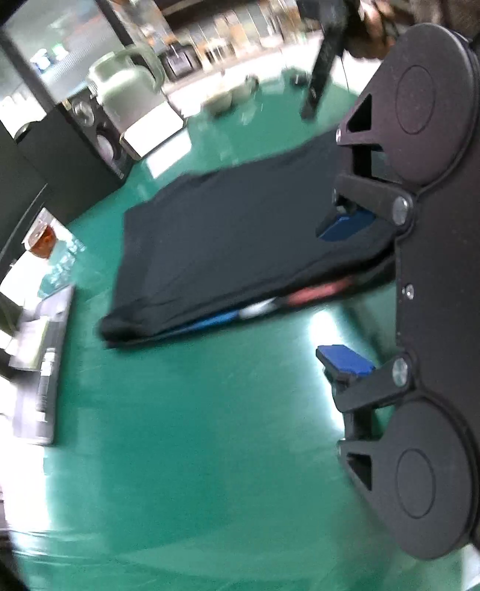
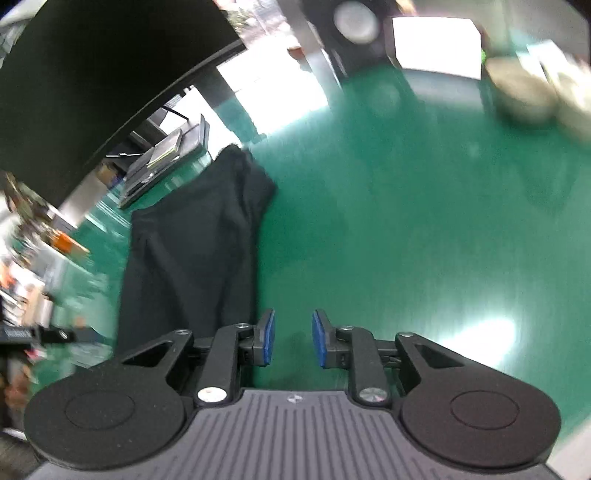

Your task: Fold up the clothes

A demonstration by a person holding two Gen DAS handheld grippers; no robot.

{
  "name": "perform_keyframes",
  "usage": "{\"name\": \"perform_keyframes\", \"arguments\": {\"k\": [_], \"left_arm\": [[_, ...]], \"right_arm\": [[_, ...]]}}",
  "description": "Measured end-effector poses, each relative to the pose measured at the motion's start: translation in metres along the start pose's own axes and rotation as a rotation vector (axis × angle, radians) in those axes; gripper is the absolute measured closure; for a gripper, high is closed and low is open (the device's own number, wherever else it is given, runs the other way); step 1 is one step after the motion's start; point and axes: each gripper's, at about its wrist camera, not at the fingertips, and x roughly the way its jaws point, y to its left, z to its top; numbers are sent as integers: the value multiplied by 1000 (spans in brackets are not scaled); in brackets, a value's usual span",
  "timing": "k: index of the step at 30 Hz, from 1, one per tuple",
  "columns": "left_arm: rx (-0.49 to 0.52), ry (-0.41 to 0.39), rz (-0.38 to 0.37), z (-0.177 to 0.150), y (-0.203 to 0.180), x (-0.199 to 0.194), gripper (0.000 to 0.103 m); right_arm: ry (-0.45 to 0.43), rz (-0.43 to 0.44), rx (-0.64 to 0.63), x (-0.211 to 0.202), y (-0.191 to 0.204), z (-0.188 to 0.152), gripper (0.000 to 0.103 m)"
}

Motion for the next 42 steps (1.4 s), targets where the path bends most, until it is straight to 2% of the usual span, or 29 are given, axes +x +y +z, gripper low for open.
{"name": "perform_keyframes", "arguments": {"k": [2, 5, 8, 12, 16, 18, 19, 20, 21, 22, 23, 28, 31, 32, 34, 35, 36, 37, 38, 40, 42], "left_arm": [[8, 52, -75, -10, -6, 11, 62], [7, 93, -120, -20, -11, 26, 62], [-40, 77, -133, -22, -9, 30, 61], [-30, 61, -155, -23, -13, 27, 46], [-50, 55, -200, -20, -11, 39, 27], [-70, 50, -206, -18, -13, 44, 24], [-72, 48, -203, -17, -13, 44, 26], [-60, 39, -183, -15, -18, 49, 39], [-49, 40, -170, -15, -20, 49, 54], [-24, 59, -122, -15, -24, 53, 89], [-17, 74, -97, -15, -26, 56, 98], [-18, 37, -56, -20, -39, 52, 99], [-43, 2, -20, -24, -44, 46, 99], [-75, -19, 6, -28, -47, 40, 99], [-80, -42, 44, -33, -53, 34, 99], [-81, -45, 48, -33, -53, 33, 99], [-95, -58, 72, -35, -56, 31, 99], [-111, -66, 108, -38, -59, 28, 99], [-113, -66, 114, -37, -60, 27, 99], [-129, -45, 216, -43, -60, 34, 98], [-151, -61, 241, -47, -59, 35, 98]], "right_arm": [[4, 32, 43, 3, -2, -8, 80], [-1, 59, 79, 7, -2, -12, 80], [-20, 90, 75, 9, 4, -15, 79], [-32, 132, 76, 10, 9, -18, 67], [-17, 103, 73, 19, 13, -25, 67], [-23, 98, 59, 20, 17, -29, 67], [-27, 92, 46, 21, 20, -30, 67], [-30, 85, 33, 20, 21, -31, 69], [-34, 66, -3, 20, 25, -32, 74], [-30, 45, -32, 20, 28, -32, 79], [-33, 12, -66, 20, 30, -31, 81], [-36, -22, -133, 15, 30, -23, 82], [12, 23, -196, 17, 28, -11, 79], [25, 38, -200, 16, 27, -8, 75], [43, 92, -205, 12, 24, 2, 57], [37, 103, -204, 10, 22, 3, 41], [16, 125, -197, 6, 18, 7, 32], [3, 140, -192, 2, 13, 10, 31], [1, 145, -192, 1, 11, 12, 31], [0, 149, -207, 0, 2, 19, 31], [-8, 155, -236, -1, -4, 23, 31]]}}
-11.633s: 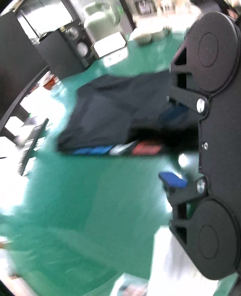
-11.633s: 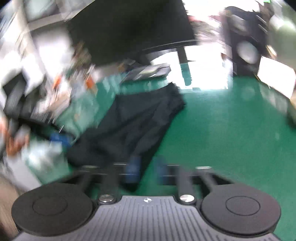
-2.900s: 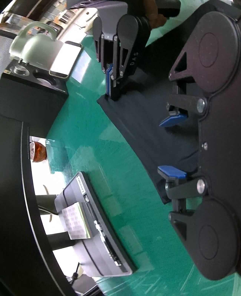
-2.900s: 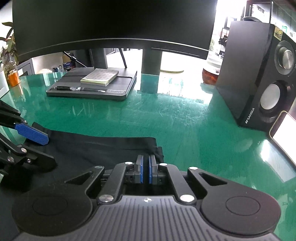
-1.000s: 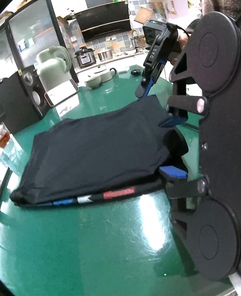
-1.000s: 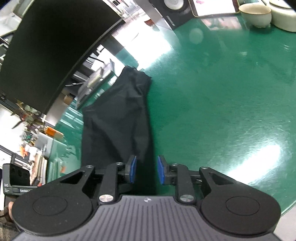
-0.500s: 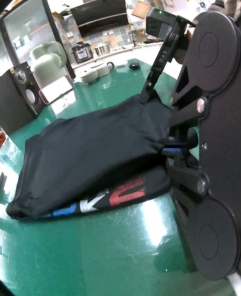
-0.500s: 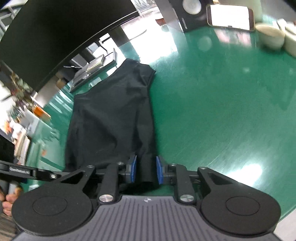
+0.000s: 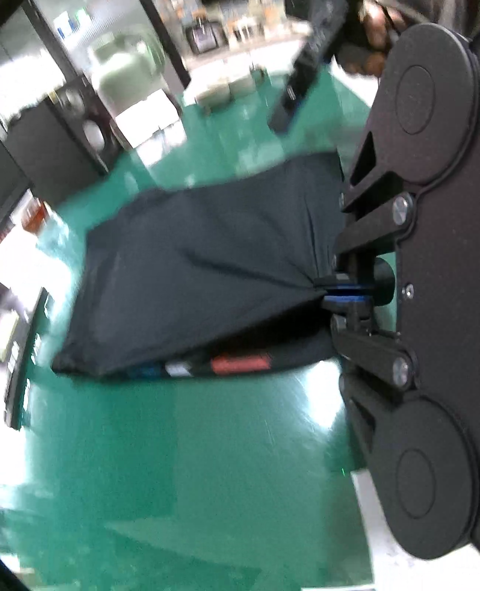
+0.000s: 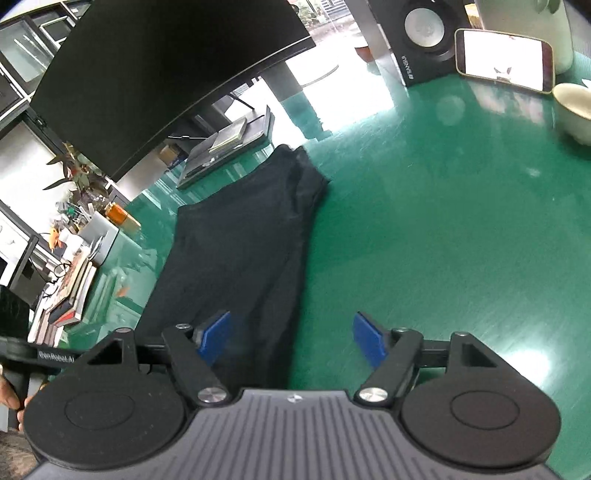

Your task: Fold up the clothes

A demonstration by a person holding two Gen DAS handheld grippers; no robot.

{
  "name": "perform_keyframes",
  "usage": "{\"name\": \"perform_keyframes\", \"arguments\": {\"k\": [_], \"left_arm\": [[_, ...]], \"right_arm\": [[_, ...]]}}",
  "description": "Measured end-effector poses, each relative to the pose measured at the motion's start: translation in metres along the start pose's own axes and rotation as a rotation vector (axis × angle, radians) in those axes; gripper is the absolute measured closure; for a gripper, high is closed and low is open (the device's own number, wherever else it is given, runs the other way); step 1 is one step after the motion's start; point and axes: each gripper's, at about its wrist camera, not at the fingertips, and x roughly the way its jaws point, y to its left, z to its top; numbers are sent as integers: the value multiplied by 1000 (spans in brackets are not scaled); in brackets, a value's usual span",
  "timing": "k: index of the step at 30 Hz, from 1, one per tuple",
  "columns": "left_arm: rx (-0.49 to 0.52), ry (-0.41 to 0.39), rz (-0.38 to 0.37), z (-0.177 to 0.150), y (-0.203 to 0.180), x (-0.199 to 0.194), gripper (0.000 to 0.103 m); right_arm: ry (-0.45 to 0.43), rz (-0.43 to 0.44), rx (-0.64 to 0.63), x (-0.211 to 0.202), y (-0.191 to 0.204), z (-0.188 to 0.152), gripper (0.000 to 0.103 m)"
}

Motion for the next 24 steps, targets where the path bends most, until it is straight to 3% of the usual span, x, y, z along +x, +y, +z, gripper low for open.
{"name": "perform_keyframes", "arguments": {"k": [2, 3, 4, 5, 6, 10, 14, 16, 18, 19, 20, 22, 24], "left_arm": [[-36, -31, 15, -3, -1, -5, 96], [-52, -60, 28, -4, 1, -11, 94], [-67, -89, 41, -6, 2, -17, 89], [-83, -118, 53, -7, 4, -24, 81], [-107, -142, 65, -9, 8, -30, 77], [-159, -173, 68, -17, 24, -43, 66], [-132, -162, 25, -17, 18, -37, 52], [-101, -133, -2, -17, 9, -29, 50], [-87, -118, -23, -20, 4, -25, 42], [-84, -113, -29, -21, 2, -23, 31], [-83, -106, -26, -23, 1, -20, 28], [-76, -106, -17, -25, -4, -14, 30], [-61, -113, -4, -24, -9, -10, 45]], "right_arm": [[-16, 21, -50, -4, -1, 0, 39], [-35, 34, -107, -8, 2, 0, 54], [-37, 38, -146, -8, 4, 0, 63], [-38, 42, -182, -9, 6, 1, 80], [-34, 51, -184, -9, 5, 1, 81], [29, 136, -132, -6, -8, 6, 80], [86, 212, -82, -3, -21, 5, 63], [112, 270, -39, -1, -29, 4, 61], [139, 333, -34, 2, -29, 2, 52], [155, 343, -53, 3, -28, 1, 42], [171, 351, -72, 4, -27, -1, 36], [203, 337, -113, 6, -25, -3, 35], [215, 329, -117, 8, -24, -6, 35]]}}
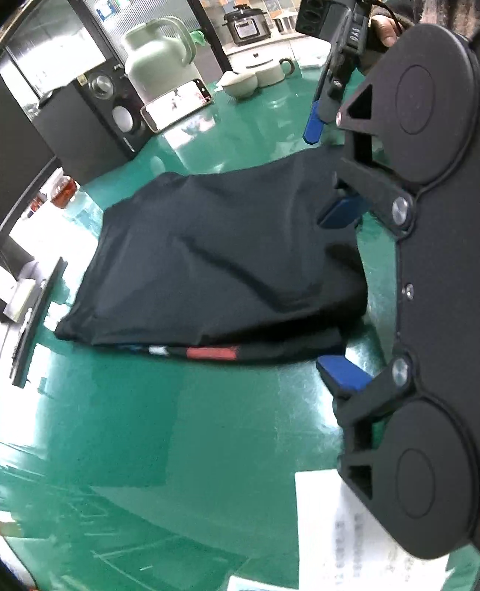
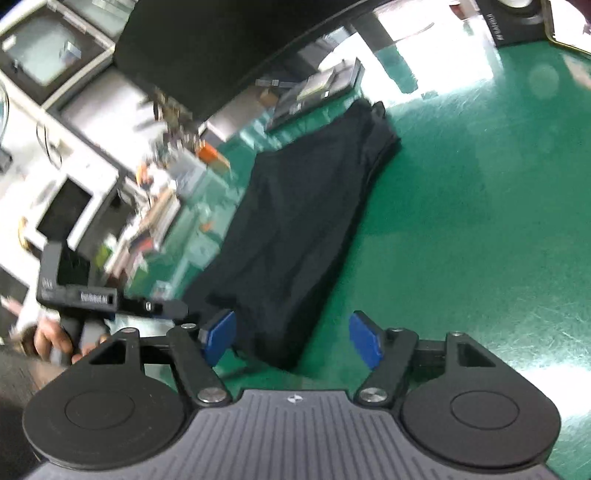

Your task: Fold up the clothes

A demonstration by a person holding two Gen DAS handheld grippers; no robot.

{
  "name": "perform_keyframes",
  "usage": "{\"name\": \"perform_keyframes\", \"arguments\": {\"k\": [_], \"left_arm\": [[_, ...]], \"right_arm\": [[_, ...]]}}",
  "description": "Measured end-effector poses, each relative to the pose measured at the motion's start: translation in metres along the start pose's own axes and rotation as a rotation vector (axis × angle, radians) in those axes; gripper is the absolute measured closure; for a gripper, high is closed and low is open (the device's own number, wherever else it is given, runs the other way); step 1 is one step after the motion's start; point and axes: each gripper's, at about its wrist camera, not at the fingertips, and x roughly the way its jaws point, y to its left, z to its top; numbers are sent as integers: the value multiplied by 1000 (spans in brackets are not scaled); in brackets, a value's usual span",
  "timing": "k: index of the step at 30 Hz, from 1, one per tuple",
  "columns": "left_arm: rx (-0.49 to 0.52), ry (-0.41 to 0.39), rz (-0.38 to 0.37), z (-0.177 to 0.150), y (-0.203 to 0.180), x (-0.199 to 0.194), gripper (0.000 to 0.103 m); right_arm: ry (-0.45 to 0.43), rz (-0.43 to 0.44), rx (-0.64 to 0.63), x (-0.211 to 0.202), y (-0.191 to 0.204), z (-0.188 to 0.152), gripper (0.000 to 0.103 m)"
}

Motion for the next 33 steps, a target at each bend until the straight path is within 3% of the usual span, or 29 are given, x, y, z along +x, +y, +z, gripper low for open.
{"name": "perform_keyframes", "arguments": {"k": [1, 2, 6, 11, 13, 14, 16, 19, 20, 21, 23, 24, 26, 28, 29, 31, 32, 33], "left_arm": [[18, 11, 8, 1, -3, 2, 60], [16, 19, 2, 1, -3, 4, 67], [17, 24, -4, 0, -4, 5, 70], [-5, 18, 1, -3, 2, 1, 75], [-8, 12, 1, -5, 3, 1, 77], [-13, 13, -6, -5, 3, 2, 79], [-19, 17, -21, -4, 4, 3, 81], [-25, 25, -32, 0, 6, 4, 81], [-35, 32, -32, 1, 8, 5, 80], [-31, 38, -31, 2, 8, 4, 79], [-1, 35, -40, 3, 5, -4, 61], [12, 24, -24, 3, 3, -10, 55], [38, -4, 24, 4, 0, -19, 31], [121, -94, 124, 12, -11, -34, 29], [156, -117, 132, 17, -17, -34, 29], [252, -151, 130, 26, -36, -25, 33], [309, -163, 126, 30, -47, -18, 37], [377, -167, 127, 32, -58, -10, 41]], "right_arm": [[3, -2, 2, 1, 0, 0, 35], [6, -4, 3, 2, 1, -1, 35], [0, -14, -19, 1, 1, 1, 36], [-63, -36, 45, -1, -9, 7, 37], [-64, -50, 23, 0, -7, 6, 46], [-57, -52, 9, 1, -8, 6, 63], [-22, -43, -17, 9, -5, 6, 80], [-6, -63, -56, 10, -1, 10, 79], [-1, -64, -53, 9, -1, 11, 71], [-2, -66, -52, 9, -1, 11, 54], [-33, -121, -47, -1, 1, 17, 36], [-70, -137, -66, -7, 3, 19, 37], [-150, -173, -125, -17, 11, 21, 37], [-253, -217, -268, -19, 29, 25, 42], [-272, -225, -340, -13, 37, 28, 44], [-277, -223, -463, 4, 50, 31, 56], [-275, -216, -539, 16, 58, 33, 70], [-255, -198, -603, 33, 62, 36, 76]]}}
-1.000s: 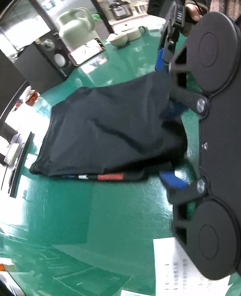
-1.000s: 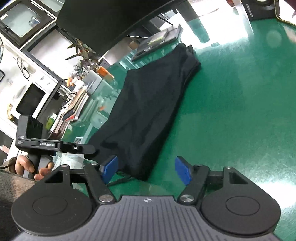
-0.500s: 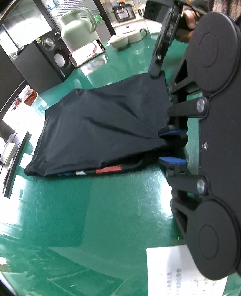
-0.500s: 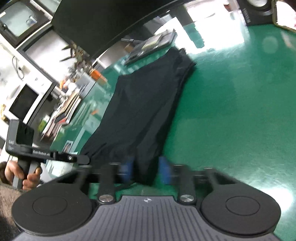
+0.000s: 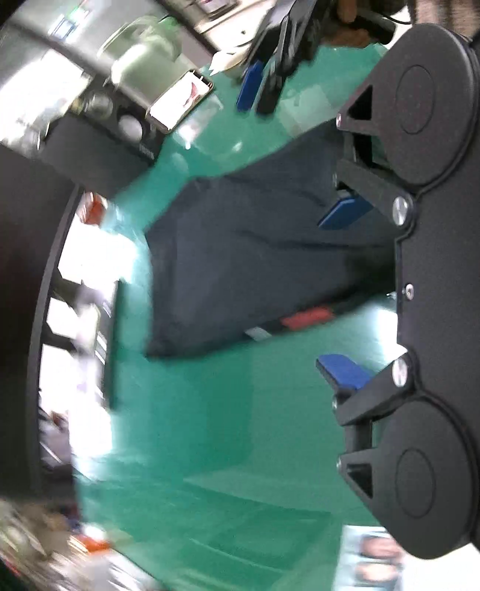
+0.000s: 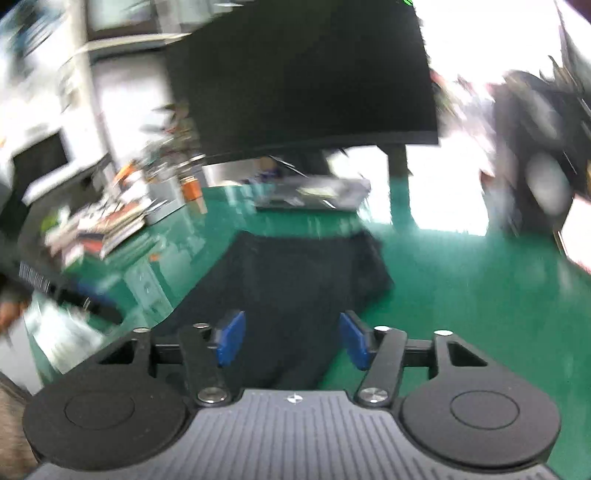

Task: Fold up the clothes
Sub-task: 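Open both grippers and release the flattened shorts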

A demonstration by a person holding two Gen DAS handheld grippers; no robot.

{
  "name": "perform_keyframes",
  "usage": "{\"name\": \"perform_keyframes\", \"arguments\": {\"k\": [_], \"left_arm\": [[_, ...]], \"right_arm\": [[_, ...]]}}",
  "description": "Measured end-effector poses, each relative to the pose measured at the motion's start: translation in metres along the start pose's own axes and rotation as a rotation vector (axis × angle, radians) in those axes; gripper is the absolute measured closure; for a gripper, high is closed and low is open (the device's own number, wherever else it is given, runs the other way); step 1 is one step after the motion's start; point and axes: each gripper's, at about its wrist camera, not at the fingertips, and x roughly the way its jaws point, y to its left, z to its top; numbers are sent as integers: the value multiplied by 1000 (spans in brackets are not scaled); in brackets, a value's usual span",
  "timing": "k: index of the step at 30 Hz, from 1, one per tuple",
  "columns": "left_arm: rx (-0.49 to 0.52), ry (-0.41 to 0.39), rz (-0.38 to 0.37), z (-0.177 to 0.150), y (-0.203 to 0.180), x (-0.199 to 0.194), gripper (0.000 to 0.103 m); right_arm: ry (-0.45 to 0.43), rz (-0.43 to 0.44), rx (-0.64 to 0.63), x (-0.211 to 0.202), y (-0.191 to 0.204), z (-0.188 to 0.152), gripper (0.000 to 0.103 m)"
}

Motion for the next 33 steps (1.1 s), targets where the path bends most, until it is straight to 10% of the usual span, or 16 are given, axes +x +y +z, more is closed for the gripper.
{"name": "perform_keyframes", "arguments": {"k": [8, 11, 33], "left_arm": [[72, 90, 14, -17, -9, 38, 50], [60, 98, 6, -17, -6, 36, 47], [-20, 181, -33, -4, -4, 49, 16]], "right_arm": [[119, 89, -170, 53, 7, -24, 75], [133, 24, -144, 55, 5, -28, 2], [169, 0, -97, 83, -8, -40, 0]]}}
